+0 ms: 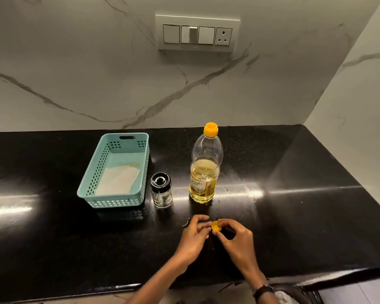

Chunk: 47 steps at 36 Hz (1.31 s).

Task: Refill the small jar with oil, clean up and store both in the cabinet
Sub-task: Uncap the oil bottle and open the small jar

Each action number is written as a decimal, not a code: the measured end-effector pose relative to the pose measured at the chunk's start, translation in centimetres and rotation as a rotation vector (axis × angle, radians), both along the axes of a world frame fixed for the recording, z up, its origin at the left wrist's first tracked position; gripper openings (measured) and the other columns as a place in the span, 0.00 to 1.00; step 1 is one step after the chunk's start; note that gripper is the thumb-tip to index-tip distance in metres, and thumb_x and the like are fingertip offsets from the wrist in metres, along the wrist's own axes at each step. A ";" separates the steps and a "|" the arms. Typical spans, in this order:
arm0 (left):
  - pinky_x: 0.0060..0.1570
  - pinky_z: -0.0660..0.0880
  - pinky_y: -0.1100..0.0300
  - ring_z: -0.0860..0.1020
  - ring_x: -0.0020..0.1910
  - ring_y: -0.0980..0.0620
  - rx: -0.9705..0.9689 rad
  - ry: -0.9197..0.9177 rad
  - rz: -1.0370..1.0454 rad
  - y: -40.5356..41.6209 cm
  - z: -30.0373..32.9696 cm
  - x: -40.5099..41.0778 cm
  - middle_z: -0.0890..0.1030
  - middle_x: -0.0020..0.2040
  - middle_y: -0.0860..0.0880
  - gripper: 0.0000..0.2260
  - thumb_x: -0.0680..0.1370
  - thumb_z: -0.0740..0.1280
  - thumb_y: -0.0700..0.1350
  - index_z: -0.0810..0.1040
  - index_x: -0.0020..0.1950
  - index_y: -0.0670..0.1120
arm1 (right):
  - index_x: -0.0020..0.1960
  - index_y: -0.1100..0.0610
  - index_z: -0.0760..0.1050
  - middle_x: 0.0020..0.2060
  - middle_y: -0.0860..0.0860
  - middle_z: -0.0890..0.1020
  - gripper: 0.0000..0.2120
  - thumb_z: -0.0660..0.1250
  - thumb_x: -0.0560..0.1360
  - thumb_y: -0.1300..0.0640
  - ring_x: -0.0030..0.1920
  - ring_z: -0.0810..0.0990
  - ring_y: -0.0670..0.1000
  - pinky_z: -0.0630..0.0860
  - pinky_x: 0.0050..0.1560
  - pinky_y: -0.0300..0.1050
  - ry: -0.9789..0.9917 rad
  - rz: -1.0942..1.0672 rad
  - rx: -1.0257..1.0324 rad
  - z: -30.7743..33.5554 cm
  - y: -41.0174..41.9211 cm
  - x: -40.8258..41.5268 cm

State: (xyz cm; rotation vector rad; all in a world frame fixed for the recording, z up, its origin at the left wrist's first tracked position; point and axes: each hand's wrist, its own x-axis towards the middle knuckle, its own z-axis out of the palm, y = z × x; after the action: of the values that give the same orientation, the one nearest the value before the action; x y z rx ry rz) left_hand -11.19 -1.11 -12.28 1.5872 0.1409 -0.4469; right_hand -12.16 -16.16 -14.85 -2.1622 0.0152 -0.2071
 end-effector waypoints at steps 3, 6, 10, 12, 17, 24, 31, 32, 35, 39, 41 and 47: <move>0.54 0.75 0.66 0.78 0.58 0.58 0.011 -0.012 0.005 0.1 0.0 -0.1 0.80 0.57 0.51 0.11 0.80 0.60 0.37 0.72 0.60 0.50 | 0.47 0.48 0.81 0.45 0.38 0.82 0.11 0.77 0.67 0.57 0.50 0.79 0.40 0.74 0.50 0.31 0.021 -0.007 -0.052 -0.1 0.1 0.0; 0.52 0.75 0.66 0.78 0.58 0.58 0.015 -0.017 0.017 0.0 0.0 -0.2 0.80 0.58 0.51 0.11 0.80 0.60 0.37 0.73 0.58 0.52 | 0.50 0.49 0.81 0.46 0.38 0.81 0.14 0.78 0.66 0.57 0.51 0.78 0.40 0.73 0.51 0.30 0.055 -0.001 -0.075 0.1 0.1 0.0; 0.53 0.76 0.65 0.77 0.60 0.56 0.012 -0.095 0.076 0.3 0.8 -0.6 0.79 0.58 0.53 0.13 0.80 0.60 0.35 0.73 0.56 0.53 | 0.54 0.49 0.80 0.47 0.38 0.79 0.18 0.78 0.65 0.55 0.51 0.78 0.41 0.73 0.51 0.31 0.029 -0.038 -0.040 1.3 0.4 0.0; 0.54 0.77 0.61 0.78 0.59 0.56 0.035 -0.218 0.163 0.9 1.9 -0.8 0.80 0.57 0.53 0.14 0.79 0.61 0.33 0.75 0.55 0.52 | 0.53 0.48 0.79 0.47 0.36 0.79 0.17 0.78 0.66 0.55 0.50 0.78 0.40 0.73 0.50 0.30 -0.037 -0.054 -0.008 2.8 1.0 0.1; 0.55 0.74 0.67 0.76 0.57 0.64 0.151 -0.526 0.473 4.1 5.4 -0.3 0.79 0.57 0.56 0.15 0.77 0.66 0.34 0.74 0.60 0.50 | 0.55 0.51 0.78 0.48 0.42 0.81 0.14 0.74 0.71 0.60 0.51 0.79 0.38 0.73 0.52 0.28 -0.193 0.099 0.035 8.0 5.0 1.6; 0.64 0.65 0.71 0.67 0.68 0.63 0.392 -0.592 0.462 9.5 5.2 2.7 0.70 0.68 0.56 0.32 0.71 0.75 0.45 0.64 0.71 0.51 | 0.59 0.57 0.77 0.54 0.50 0.80 0.14 0.70 0.74 0.58 0.54 0.77 0.47 0.73 0.56 0.37 -0.252 0.368 -0.218 11.8 11.4 8.1; 0.55 0.63 0.77 0.70 0.67 0.59 0.444 -0.515 0.348 11.4 4.8 5.3 0.72 0.66 0.56 0.40 0.67 0.78 0.43 0.57 0.70 0.59 | 0.70 0.58 0.68 0.64 0.53 0.73 0.34 0.75 0.69 0.50 0.65 0.70 0.53 0.68 0.62 0.44 0.025 0.512 -0.560 12.3 13.5 12.7; 0.52 0.63 0.80 0.70 0.65 0.59 0.449 -0.512 0.342 11.6 4.7 5.4 0.73 0.64 0.57 0.40 0.67 0.78 0.43 0.57 0.71 0.59 | 0.69 0.57 0.69 0.63 0.53 0.73 0.34 0.76 0.68 0.49 0.64 0.71 0.53 0.69 0.61 0.44 0.041 0.518 -0.576 12.4 13.6 13.0; 0.51 0.63 0.83 0.72 0.63 0.61 0.455 -0.511 0.338 11.7 4.5 5.8 0.75 0.64 0.54 0.40 0.67 0.78 0.43 0.58 0.71 0.56 | 0.64 0.57 0.74 0.58 0.53 0.75 0.29 0.77 0.66 0.50 0.58 0.74 0.52 0.74 0.57 0.46 0.053 0.517 -0.588 12.7 13.8 13.4; 0.51 0.65 0.83 0.74 0.63 0.59 0.462 -0.530 0.340 11.7 4.4 6.0 0.77 0.64 0.52 0.40 0.67 0.78 0.43 0.59 0.71 0.56 | 0.59 0.57 0.77 0.54 0.52 0.76 0.26 0.78 0.65 0.50 0.54 0.75 0.51 0.76 0.53 0.47 0.055 0.501 -0.606 13.1 13.9 13.6; 0.50 0.65 0.83 0.73 0.60 0.61 0.464 -0.528 0.339 11.7 4.4 5.9 0.77 0.64 0.54 0.40 0.68 0.78 0.43 0.59 0.72 0.56 | 0.58 0.57 0.77 0.53 0.52 0.75 0.25 0.78 0.65 0.50 0.52 0.75 0.51 0.77 0.52 0.47 0.067 0.499 -0.610 13.2 14.1 13.8; 0.53 0.67 0.76 0.73 0.58 0.64 0.460 -0.528 0.350 11.6 4.5 5.7 0.78 0.62 0.56 0.38 0.68 0.78 0.46 0.59 0.70 0.58 | 0.54 0.55 0.76 0.50 0.51 0.77 0.25 0.80 0.62 0.50 0.49 0.75 0.49 0.77 0.50 0.46 0.163 0.482 -0.555 13.5 14.4 14.4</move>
State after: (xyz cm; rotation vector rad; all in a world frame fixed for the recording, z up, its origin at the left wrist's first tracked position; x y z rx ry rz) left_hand -5.47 10.47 -7.81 2.0276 0.1174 0.3052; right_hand 2.28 -1.77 -1.32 -2.6455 -0.5197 0.2757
